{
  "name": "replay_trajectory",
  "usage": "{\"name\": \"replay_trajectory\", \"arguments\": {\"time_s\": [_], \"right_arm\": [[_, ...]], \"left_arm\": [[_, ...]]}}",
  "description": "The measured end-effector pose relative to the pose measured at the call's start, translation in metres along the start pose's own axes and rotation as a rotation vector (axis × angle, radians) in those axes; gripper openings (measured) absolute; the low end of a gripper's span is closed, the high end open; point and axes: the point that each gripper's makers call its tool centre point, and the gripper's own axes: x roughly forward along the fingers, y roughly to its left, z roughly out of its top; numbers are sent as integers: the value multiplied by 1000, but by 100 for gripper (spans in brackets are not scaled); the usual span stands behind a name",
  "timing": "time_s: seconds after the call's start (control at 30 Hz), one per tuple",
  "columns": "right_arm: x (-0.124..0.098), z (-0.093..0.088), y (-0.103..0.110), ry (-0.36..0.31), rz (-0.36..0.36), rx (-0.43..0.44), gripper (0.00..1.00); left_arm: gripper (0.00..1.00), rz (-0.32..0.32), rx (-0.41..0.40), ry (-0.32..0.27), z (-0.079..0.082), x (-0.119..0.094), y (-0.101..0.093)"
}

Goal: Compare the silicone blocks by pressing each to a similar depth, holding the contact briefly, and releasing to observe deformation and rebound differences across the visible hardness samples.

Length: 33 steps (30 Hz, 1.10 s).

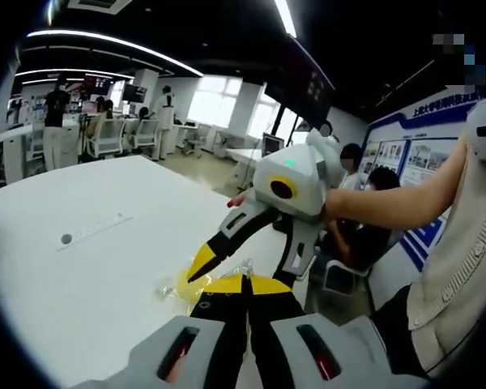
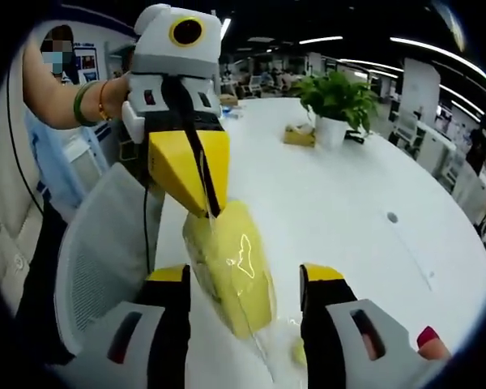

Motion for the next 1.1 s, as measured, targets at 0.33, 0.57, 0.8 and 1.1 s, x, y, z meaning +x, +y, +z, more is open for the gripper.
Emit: {"name": "replay_trajectory", "arguments": {"time_s": [0.33, 0.57, 0.8, 1.1], "right_arm": [[-21, -8, -1, -94, -112, 101, 61], [-44, -25, -1, -119, -211, 153, 70], [-71, -43, 10, -173, -302, 248, 69], [-95, -80, 30, -175, -438, 344, 75]], "left_arm": [[0, 24, -34, -5, -9, -2, 13], [0, 44, -62, -14, -16, -5, 26], [0, 72, -90, -30, -22, -6, 44], [0, 91, -130, -40, -39, -5, 65]]}}
